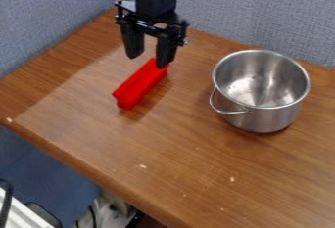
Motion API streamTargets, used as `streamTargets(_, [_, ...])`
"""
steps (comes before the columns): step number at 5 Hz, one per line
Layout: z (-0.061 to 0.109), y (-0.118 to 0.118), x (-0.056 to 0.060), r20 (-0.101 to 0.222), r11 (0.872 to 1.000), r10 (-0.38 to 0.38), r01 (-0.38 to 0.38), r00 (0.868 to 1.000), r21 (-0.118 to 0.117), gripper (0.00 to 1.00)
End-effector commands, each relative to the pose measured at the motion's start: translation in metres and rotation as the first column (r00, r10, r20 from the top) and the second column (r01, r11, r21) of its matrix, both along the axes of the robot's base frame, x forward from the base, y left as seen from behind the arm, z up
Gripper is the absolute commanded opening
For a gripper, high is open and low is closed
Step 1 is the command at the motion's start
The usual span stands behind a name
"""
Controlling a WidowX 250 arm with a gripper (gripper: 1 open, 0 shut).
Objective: Put the red object in the metal pot
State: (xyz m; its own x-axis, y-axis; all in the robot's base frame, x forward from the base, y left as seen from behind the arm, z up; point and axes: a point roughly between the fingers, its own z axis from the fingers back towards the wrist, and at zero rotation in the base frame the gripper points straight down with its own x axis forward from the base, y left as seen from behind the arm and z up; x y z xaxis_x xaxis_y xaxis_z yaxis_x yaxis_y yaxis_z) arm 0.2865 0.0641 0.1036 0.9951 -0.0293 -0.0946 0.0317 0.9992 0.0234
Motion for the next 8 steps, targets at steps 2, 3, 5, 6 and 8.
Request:
streamTargets(2, [0.006,0.009,-0.009,0.003,1.000,-0.028,0.028,1.000,0.003,1.00])
streamTargets(3, [-0.001,0.012,-0.011,0.001,1.000,-0.027,0.027,1.000,-0.003,1.00])
streamTargets(5, [-0.018,0.018,-0.012,-0.001,0.999,-0.043,0.043,0.999,-0.002,1.00])
streamTargets(6, [-0.025,0.018,-0.011,-0.001,1.000,-0.015,0.015,1.000,0.005,1.00])
streamTargets(8, [-0.042,0.018,-0.011,0.009,1.000,-0.013,0.013,1.000,0.008,1.00])
